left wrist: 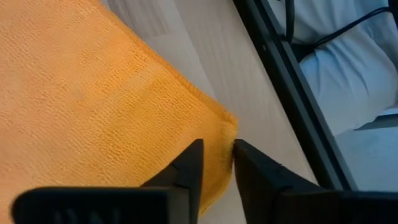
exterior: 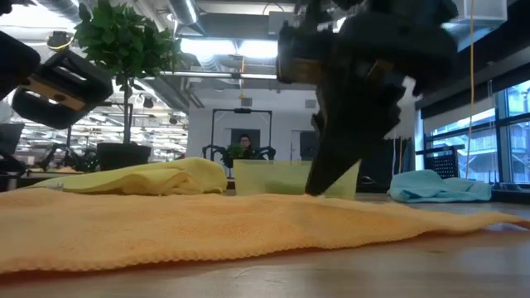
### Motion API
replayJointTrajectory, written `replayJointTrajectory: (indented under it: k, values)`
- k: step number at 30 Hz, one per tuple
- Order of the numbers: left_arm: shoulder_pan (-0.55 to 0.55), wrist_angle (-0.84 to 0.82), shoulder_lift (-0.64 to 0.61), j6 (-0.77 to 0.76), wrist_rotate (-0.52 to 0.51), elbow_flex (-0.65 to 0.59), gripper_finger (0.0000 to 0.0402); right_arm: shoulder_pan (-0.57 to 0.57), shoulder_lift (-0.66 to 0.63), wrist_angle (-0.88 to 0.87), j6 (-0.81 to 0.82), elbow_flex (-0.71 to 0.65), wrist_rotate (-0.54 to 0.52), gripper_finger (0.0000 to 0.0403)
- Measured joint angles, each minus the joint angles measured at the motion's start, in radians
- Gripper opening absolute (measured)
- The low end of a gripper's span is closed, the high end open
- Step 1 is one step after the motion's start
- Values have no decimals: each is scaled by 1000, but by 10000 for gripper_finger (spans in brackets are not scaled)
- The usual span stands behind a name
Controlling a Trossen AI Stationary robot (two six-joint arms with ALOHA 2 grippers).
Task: Fold microfiber towels
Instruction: Fold the orange microfiber cloth
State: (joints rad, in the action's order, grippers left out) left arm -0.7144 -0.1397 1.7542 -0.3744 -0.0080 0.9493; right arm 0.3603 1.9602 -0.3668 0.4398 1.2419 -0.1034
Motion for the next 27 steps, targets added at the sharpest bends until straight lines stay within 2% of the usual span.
replayJointTrajectory:
  k: [5,9,16,21,24,27]
  values:
    - [-14,4,0,-39,36,0,122,21,-1,-81,-27,65,-3,130]
    - [-23,-4,0,-43,41,0,127,30,-1,-151,-33,92,-77,130]
    - [-12,-214,0,-96,-166,0,122,0,-24,-281,-34,94,-267,130]
    - [-22,-157,-19,-28,-331,0,122,-70,-29,-275,-92,94,-272,119]
    - [-51,-119,-79,4,-401,-21,120,-104,-43,-294,-132,89,-251,103]
    - [-95,-100,-170,-35,-458,-90,116,-120,-104,-232,-154,38,-247,84]
